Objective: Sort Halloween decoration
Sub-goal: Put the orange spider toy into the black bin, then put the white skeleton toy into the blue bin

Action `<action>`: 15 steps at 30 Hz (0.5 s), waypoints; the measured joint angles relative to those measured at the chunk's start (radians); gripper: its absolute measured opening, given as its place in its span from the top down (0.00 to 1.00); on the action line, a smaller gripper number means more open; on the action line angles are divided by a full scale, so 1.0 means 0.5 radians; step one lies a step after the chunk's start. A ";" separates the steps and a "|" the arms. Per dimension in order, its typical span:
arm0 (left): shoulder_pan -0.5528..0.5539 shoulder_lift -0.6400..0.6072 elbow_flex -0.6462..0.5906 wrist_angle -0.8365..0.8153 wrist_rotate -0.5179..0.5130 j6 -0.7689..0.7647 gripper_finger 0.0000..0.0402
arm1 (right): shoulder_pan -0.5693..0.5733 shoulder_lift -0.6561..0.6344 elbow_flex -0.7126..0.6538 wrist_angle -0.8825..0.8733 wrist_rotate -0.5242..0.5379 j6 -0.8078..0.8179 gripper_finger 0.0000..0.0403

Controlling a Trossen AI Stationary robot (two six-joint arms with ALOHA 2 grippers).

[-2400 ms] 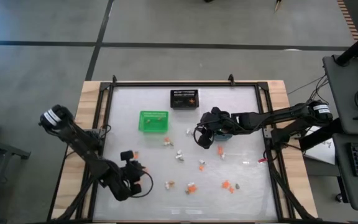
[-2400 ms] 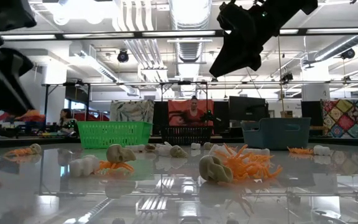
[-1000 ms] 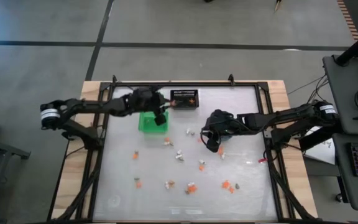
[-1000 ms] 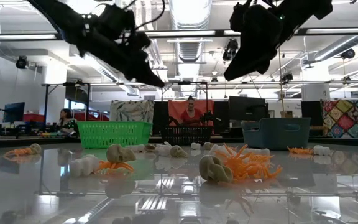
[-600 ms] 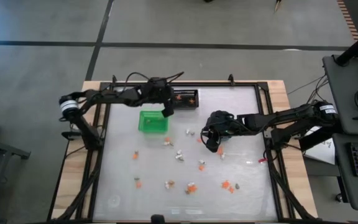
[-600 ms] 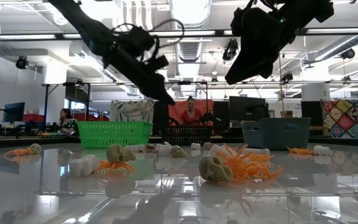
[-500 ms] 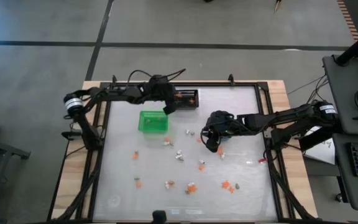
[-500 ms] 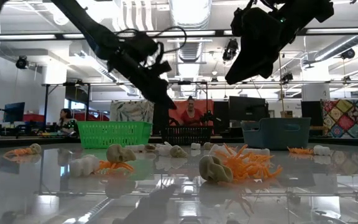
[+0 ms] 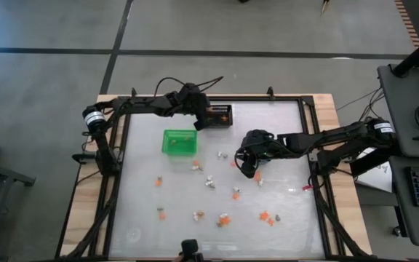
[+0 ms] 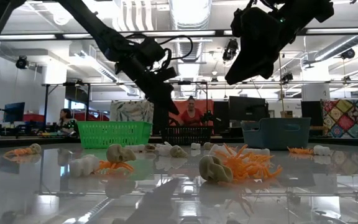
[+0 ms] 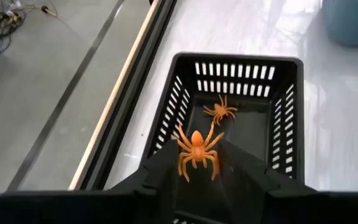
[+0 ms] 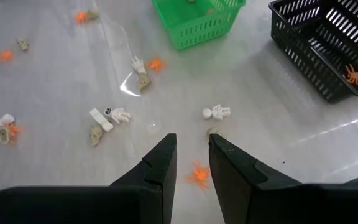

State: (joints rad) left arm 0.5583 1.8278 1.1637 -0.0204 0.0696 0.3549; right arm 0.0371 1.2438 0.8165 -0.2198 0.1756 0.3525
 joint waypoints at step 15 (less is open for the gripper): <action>-0.055 -0.178 -0.017 -0.186 0.202 -0.190 0.62 | 0.000 0.002 0.001 0.001 0.001 0.219 0.79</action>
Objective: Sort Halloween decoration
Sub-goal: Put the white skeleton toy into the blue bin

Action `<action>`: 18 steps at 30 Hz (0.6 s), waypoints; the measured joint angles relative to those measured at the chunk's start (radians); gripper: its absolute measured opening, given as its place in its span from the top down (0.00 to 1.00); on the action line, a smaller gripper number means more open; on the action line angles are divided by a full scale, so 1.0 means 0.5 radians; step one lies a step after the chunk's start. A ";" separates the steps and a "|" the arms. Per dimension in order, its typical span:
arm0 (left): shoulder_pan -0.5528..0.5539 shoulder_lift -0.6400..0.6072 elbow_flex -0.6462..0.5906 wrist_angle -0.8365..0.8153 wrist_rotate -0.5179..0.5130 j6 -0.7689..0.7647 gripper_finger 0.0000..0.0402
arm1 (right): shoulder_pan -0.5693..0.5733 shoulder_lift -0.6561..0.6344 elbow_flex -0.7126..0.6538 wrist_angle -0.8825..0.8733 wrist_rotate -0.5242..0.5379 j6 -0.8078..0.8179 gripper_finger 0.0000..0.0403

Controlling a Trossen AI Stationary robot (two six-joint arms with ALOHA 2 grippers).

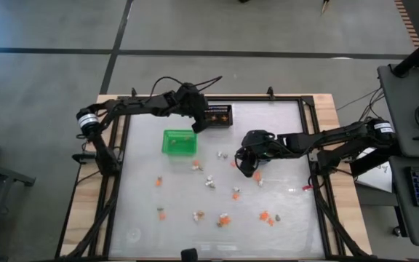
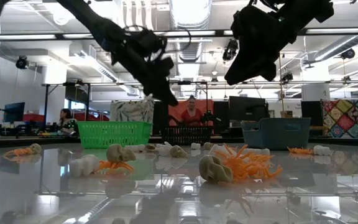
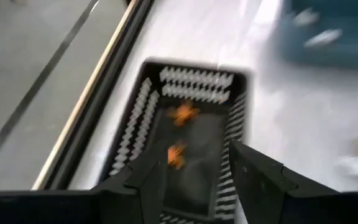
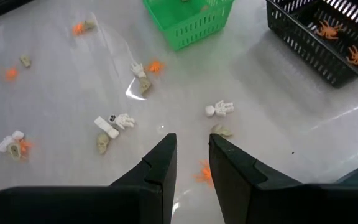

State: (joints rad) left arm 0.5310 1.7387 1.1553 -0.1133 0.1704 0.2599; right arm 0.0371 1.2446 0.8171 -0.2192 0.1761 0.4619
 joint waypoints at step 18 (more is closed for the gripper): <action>-0.518 -0.866 -0.511 0.190 -0.108 -0.437 0.67 | 0.000 0.001 0.125 0.001 0.000 0.074 0.79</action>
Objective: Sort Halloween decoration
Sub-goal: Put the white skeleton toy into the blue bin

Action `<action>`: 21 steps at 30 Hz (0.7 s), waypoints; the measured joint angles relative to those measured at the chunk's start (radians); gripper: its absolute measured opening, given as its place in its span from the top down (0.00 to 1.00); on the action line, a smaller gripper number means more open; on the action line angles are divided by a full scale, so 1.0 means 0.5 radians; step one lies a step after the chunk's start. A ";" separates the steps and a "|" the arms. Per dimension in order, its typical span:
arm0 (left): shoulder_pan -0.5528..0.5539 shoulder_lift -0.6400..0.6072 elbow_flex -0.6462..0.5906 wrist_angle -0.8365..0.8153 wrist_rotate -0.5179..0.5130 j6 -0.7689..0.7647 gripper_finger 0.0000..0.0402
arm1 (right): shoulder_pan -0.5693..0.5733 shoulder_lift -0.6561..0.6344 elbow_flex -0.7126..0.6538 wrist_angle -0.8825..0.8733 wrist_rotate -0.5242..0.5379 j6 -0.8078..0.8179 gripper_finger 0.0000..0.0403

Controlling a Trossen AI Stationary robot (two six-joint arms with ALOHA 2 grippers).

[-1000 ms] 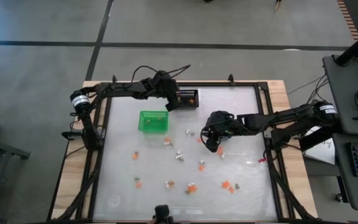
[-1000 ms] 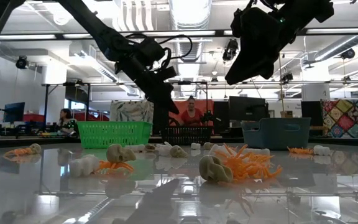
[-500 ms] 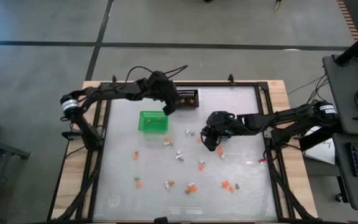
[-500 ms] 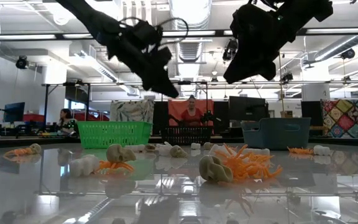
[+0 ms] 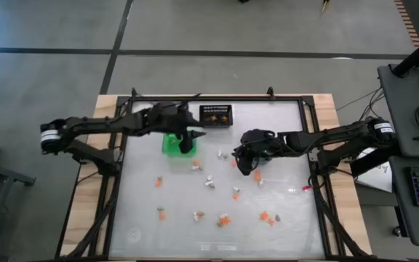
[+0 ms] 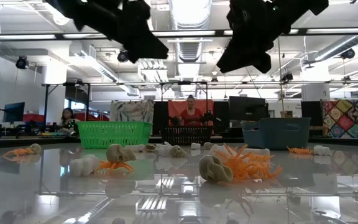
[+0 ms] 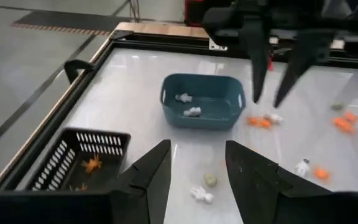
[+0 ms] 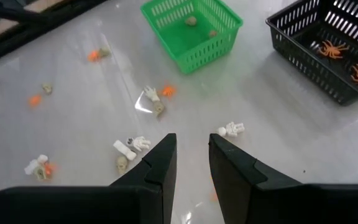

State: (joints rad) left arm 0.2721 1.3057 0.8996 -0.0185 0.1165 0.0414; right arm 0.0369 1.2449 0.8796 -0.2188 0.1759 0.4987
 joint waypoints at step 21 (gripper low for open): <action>-0.704 -0.806 -0.549 0.217 -0.788 -0.438 0.68 | -0.026 0.303 0.447 -0.412 0.015 -0.019 0.79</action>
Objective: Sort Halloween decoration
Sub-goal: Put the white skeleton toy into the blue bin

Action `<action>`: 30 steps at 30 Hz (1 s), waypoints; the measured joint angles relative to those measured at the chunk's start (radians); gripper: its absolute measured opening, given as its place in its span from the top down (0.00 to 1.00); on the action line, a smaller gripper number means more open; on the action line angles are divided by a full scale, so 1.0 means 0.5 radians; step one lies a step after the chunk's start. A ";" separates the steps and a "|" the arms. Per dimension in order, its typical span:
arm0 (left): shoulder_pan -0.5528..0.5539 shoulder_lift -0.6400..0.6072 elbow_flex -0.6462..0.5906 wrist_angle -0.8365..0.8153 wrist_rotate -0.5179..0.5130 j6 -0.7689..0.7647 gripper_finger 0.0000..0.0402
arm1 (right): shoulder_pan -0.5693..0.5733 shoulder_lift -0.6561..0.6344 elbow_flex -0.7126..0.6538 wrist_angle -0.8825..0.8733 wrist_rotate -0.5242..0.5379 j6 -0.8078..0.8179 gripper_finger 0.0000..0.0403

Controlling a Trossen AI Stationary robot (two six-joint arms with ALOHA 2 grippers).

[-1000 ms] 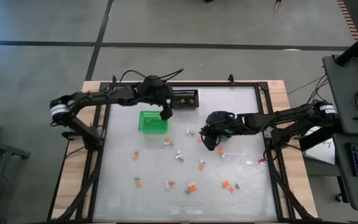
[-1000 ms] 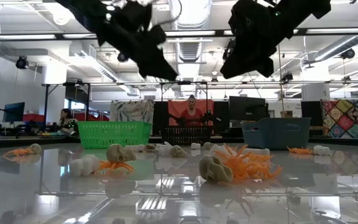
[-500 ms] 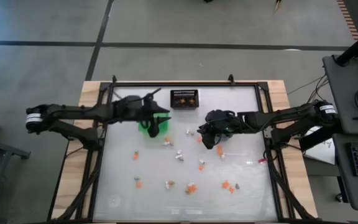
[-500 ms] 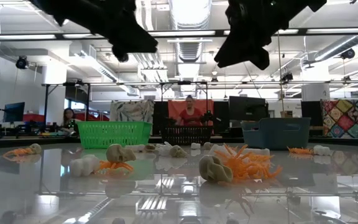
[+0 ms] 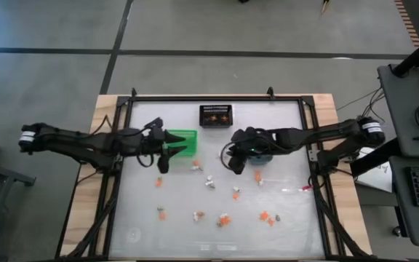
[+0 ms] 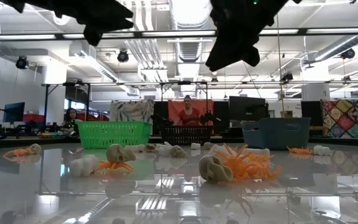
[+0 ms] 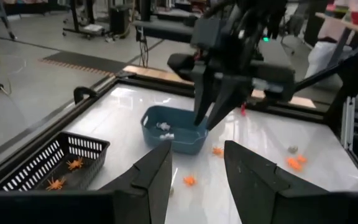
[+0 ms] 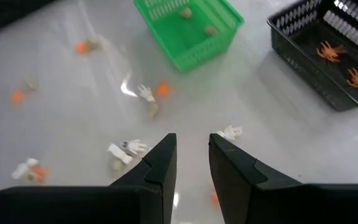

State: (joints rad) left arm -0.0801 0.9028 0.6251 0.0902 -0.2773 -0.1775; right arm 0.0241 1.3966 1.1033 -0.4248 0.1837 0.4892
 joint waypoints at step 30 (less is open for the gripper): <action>-0.288 -0.262 -0.026 -0.316 -0.220 -0.166 0.68 | -0.182 0.540 0.566 -0.455 -0.020 -0.709 0.79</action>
State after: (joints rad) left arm -0.2241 0.7715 0.6121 -0.0679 -0.3874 -0.2607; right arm -0.0672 1.6665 1.3865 -0.6522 0.1738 0.1347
